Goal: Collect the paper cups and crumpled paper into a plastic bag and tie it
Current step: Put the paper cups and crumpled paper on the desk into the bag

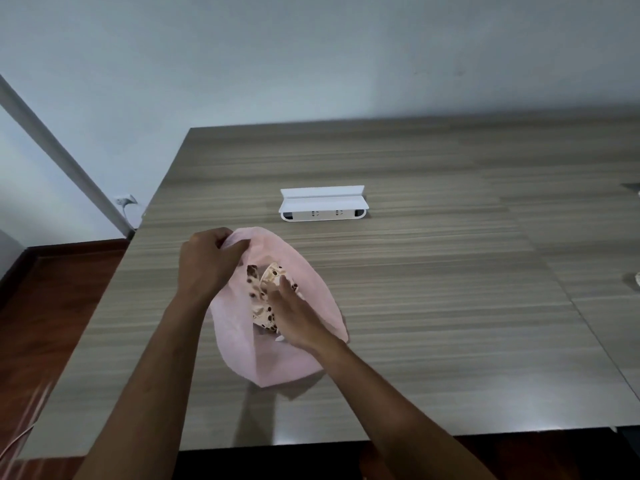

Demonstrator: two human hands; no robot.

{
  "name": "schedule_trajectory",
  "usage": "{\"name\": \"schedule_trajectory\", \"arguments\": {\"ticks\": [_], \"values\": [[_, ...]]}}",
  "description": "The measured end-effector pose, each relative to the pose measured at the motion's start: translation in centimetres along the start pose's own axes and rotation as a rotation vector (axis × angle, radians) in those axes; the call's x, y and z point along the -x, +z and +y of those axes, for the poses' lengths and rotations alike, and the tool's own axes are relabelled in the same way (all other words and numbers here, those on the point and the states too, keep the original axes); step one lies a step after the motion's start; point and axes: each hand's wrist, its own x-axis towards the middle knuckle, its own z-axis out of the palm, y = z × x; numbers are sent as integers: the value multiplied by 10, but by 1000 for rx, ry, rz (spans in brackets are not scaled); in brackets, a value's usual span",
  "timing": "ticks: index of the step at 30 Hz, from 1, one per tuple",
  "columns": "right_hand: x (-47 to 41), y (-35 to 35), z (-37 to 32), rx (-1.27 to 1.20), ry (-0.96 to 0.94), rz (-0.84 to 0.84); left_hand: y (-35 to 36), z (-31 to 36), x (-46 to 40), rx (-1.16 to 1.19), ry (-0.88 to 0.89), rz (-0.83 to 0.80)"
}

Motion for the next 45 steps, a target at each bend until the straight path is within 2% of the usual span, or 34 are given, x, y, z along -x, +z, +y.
{"name": "schedule_trajectory", "arguments": {"ticks": [1, 2, 4, 5, 8, 10, 13, 16, 17, 20, 23, 25, 27, 30, 31, 34, 36, 38, 40, 42, 45], "values": [[6, -5, 8, 55, -117, 105, -4, -3, -1, -1, -11, 7], [11, -8, 18, 95, -184, 289, -8, -6, -2, -3, -19, 16], [14, -13, 48, 202, -146, 633, -15, -13, -3, 1, -37, 18], [13, -15, 61, 298, -63, 693, -18, -17, -3, 8, -46, 22], [-3, -11, 104, 483, 311, 467, -23, -24, -2, 33, -62, 31], [-15, -15, 116, 466, 381, 425, -29, -29, -3, 70, -101, 39], [-32, -43, 86, 206, 278, 535, -55, -48, -11, 190, -227, 104], [-35, -90, 18, -46, 7, 783, -86, -61, -26, 518, -433, 212], [-37, -102, -1, -47, -30, 799, -91, -64, -30, 605, -511, 218], [-39, -119, -33, 156, 17, 597, -89, -78, -31, 653, -655, 101], [-39, -131, -38, 166, -14, 666, -75, -95, -23, 610, -686, 34], [-37, -134, -33, 251, 52, 608, -65, -100, -17, 598, -718, -19], [-34, -131, -25, 324, 112, 537, -54, -103, -9, 467, -676, -87], [-26, -127, -15, 272, 82, 639, -46, -106, 2, 207, -540, -146], [-24, -126, -12, 257, 88, 623, -47, -105, 4, 106, -489, -175], [-17, -122, -2, 246, 83, 443, -49, -95, 5, -118, -148, -226], [-16, -122, -1, 215, 17, 432, -49, -88, 0, -158, -14, -236], [-16, -125, 0, 92, -3, 433, -47, -85, -6, -148, -28, -246], [-15, -127, 5, -36, 35, 414, -42, -85, -11, -58, -110, -181], [-14, -127, 9, -43, 56, 428, -34, -85, -13, 7, -202, -79], [-16, -124, 12, 31, -42, 570, -19, -87, -11, 62, -243, 8]]}}
